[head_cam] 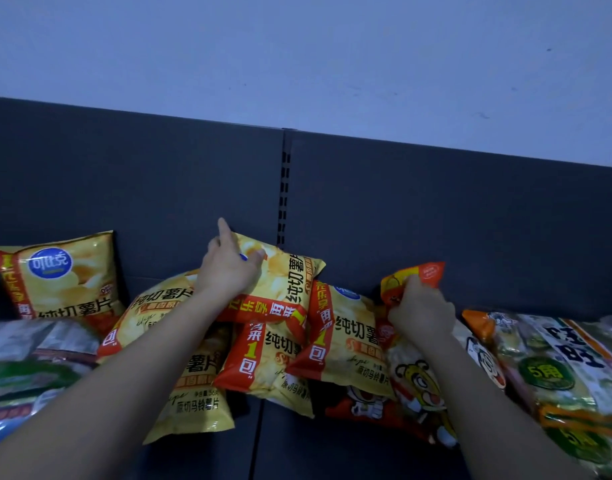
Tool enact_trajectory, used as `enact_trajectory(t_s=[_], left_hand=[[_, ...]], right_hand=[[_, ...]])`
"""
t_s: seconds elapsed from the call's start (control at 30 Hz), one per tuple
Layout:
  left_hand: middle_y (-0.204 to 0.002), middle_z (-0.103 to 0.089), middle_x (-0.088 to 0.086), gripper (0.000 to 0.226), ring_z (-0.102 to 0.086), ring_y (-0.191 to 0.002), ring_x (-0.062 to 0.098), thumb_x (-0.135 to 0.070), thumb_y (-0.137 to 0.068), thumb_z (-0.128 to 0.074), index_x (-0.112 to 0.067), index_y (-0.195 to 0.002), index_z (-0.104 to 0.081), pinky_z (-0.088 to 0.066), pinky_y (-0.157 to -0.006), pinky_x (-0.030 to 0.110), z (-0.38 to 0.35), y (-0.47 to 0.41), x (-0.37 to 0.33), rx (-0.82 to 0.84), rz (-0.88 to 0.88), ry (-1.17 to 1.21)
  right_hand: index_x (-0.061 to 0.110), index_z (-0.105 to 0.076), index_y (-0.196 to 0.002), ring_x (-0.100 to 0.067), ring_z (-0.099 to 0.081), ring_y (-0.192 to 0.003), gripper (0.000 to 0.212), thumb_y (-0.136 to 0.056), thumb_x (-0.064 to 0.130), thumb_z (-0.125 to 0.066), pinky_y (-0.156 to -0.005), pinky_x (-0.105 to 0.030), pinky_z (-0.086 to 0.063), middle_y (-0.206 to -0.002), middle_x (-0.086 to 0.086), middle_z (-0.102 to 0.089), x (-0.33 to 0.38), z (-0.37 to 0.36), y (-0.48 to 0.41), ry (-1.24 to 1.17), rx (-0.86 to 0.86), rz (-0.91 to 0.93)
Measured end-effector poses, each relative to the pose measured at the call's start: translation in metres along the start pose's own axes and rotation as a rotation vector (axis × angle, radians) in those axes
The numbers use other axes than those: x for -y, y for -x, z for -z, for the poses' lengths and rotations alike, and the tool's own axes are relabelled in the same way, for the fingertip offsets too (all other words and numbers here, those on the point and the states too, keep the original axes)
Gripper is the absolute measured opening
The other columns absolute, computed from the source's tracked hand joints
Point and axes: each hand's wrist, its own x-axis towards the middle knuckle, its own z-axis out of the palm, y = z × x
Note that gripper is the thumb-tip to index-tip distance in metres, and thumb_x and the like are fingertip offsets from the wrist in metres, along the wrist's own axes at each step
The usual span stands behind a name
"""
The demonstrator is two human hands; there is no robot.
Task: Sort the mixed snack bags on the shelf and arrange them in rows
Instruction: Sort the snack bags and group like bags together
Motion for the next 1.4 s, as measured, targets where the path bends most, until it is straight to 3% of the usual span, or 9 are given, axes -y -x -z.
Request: enact_trajectory(t_s=[0.13, 0.2, 0.43, 0.8, 0.93, 1.07, 1.17, 1.27, 1.4], left_hand=[[-0.159, -0.017, 0.012, 0.094, -0.028, -0.142, 0.034, -0.053, -0.091, -0.053, -0.021, -0.153, 0.010, -0.031, -0.112, 0.050, 0.006, 0.001, 0.002, 0.001, -0.010, 0.018], [-0.159, -0.018, 0.010, 0.095, -0.025, -0.143, 0.033, -0.054, -0.090, -0.054, -0.019, -0.153, 0.007, -0.031, -0.112, 0.050, 0.012, 0.003, 0.003, 0.002, -0.030, 0.014], [-0.152, -0.029, 0.012, 0.076, -0.027, -0.141, 0.029, -0.051, -0.090, -0.056, -0.015, -0.150, -0.026, -0.029, -0.111, 0.040, 0.060, 0.017, 0.024, 0.004, -0.050, -0.116], [-0.138, -0.046, 0.020, 0.071, -0.042, -0.127, 0.037, -0.048, -0.086, -0.063, -0.011, -0.143, -0.040, -0.036, -0.102, 0.040, 0.178, 0.047, 0.138, -0.032, 0.149, -0.474], [-0.121, -0.055, 0.017, 0.053, -0.052, -0.112, 0.036, -0.048, -0.085, -0.062, -0.016, -0.127, -0.055, -0.044, -0.095, 0.040, 0.207, 0.054, 0.188, 0.032, 0.228, -0.544], [-0.137, -0.046, 0.017, 0.062, -0.046, -0.124, 0.035, -0.049, -0.089, -0.059, -0.017, -0.140, -0.041, -0.042, -0.099, 0.041, 0.220, 0.065, 0.233, 0.132, 0.357, -0.590], [-0.131, -0.047, 0.016, 0.058, -0.051, -0.117, 0.034, -0.050, -0.088, -0.058, -0.014, -0.131, -0.043, -0.045, -0.093, 0.039, 0.221, 0.068, 0.263, 0.241, 0.394, -0.585], [-0.134, -0.042, 0.015, 0.070, -0.050, -0.119, 0.033, -0.055, -0.085, -0.060, -0.015, -0.138, -0.037, -0.045, -0.094, 0.040, 0.222, 0.065, 0.282, 0.271, 0.401, -0.539], [-0.146, -0.034, 0.016, 0.097, -0.041, -0.131, 0.035, -0.063, -0.079, -0.063, -0.020, -0.151, -0.014, -0.041, -0.100, 0.040, 0.229, 0.056, 0.291, 0.301, 0.421, -0.480]], right_hand=[[0.012, -0.041, -0.128, -0.029, -0.046, -0.118, 0.060, -0.078, 0.033, -0.066, -0.095, -0.041, -0.042, -0.126, -0.009, -0.048, 0.025, -0.003, -0.004, -0.054, -0.223, 0.176], [0.013, -0.041, -0.137, -0.029, -0.042, -0.124, 0.063, -0.082, 0.034, -0.063, -0.100, -0.041, -0.041, -0.134, -0.009, -0.046, 0.046, -0.003, -0.003, -0.100, -0.242, 0.313], [0.019, -0.040, -0.143, -0.023, -0.036, -0.133, 0.057, -0.093, 0.044, -0.055, -0.108, -0.040, -0.035, -0.142, -0.003, -0.043, 0.121, -0.001, 0.018, -0.224, -0.156, 0.626], [0.021, -0.042, -0.141, -0.025, -0.036, -0.132, 0.058, -0.091, 0.046, -0.057, -0.106, -0.040, -0.036, -0.139, -0.003, -0.044, 0.249, -0.044, 0.097, -0.199, 0.010, 0.998], [0.019, -0.043, -0.139, -0.027, -0.037, -0.131, 0.058, -0.090, 0.045, -0.058, -0.106, -0.043, -0.038, -0.138, -0.006, -0.045, 0.292, -0.067, 0.123, -0.153, 0.132, 1.053], [0.022, -0.042, -0.141, -0.028, -0.040, -0.131, 0.062, -0.088, 0.047, -0.061, -0.105, -0.044, -0.040, -0.138, -0.007, -0.046, 0.328, -0.100, 0.143, -0.116, 0.328, 1.061], [0.020, -0.038, -0.144, -0.030, -0.038, -0.133, 0.069, -0.088, 0.051, -0.061, -0.106, -0.042, -0.038, -0.143, -0.008, -0.042, 0.344, -0.124, 0.154, -0.066, 0.493, 1.023], [0.017, -0.034, -0.145, -0.027, -0.037, -0.135, 0.084, -0.081, 0.061, -0.065, -0.107, -0.039, -0.038, -0.149, -0.009, -0.035, 0.357, -0.144, 0.158, -0.041, 0.642, 0.950], [0.018, -0.011, -0.155, -0.026, -0.020, -0.146, 0.109, -0.075, 0.063, -0.070, -0.114, -0.035, -0.029, -0.161, -0.007, -0.007, 0.368, -0.155, 0.155, -0.056, 0.758, 0.831]])
